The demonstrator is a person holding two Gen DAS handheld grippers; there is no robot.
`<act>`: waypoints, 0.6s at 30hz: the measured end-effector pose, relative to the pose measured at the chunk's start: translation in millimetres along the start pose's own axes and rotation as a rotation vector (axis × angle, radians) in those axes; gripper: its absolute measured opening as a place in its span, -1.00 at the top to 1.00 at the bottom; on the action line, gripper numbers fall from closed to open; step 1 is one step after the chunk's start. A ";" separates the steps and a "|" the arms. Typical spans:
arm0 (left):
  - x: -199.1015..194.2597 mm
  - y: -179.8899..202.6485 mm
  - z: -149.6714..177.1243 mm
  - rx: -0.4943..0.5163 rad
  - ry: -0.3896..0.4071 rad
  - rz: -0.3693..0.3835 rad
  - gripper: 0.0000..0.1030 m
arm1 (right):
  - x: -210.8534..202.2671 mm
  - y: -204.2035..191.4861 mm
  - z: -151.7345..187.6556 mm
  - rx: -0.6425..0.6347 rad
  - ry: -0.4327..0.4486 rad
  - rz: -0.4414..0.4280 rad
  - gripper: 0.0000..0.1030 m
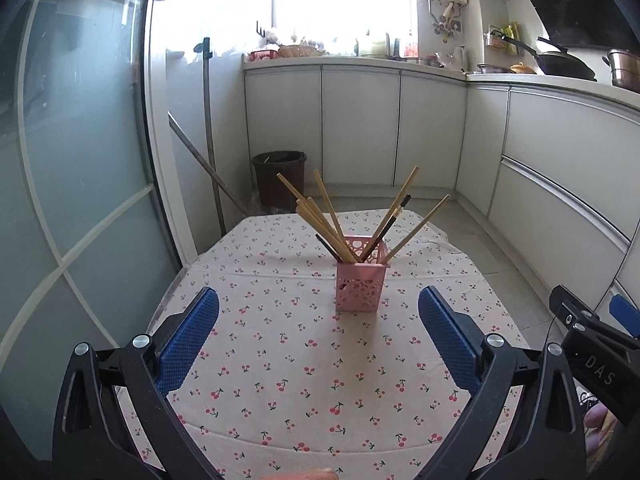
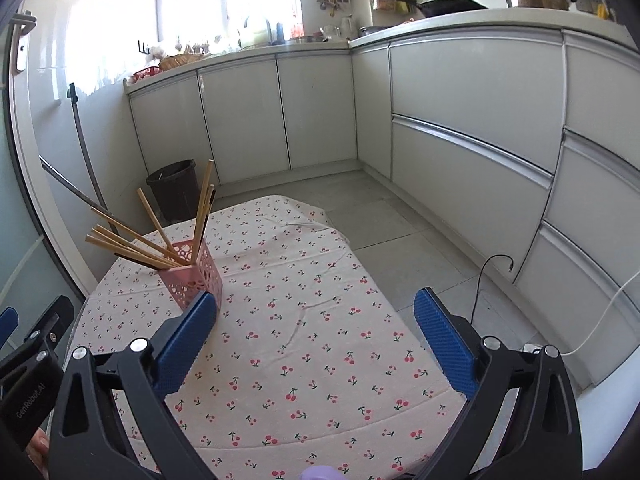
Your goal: Organize utensils
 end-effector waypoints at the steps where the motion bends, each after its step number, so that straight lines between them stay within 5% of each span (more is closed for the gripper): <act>1: 0.3 1.2 -0.4 0.004 0.002 0.003 -0.86 | -1.3 0.1 0.5 -0.001 0.004 0.001 -0.87; 18: 8.5 4.7 1.1 0.021 -0.029 0.018 -0.86 | 2.5 -4.7 5.3 -0.025 -0.003 0.028 -0.87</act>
Point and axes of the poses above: each gripper's, at about its wrist camera, not at the fingertips, and x roughly the way its jaws point, y to its right, z to its underside, the point moved 1 cm from there along x, roughly the way its jaws point, and after that the axes turned 11 degrees about -y, right-handed, at the moved point
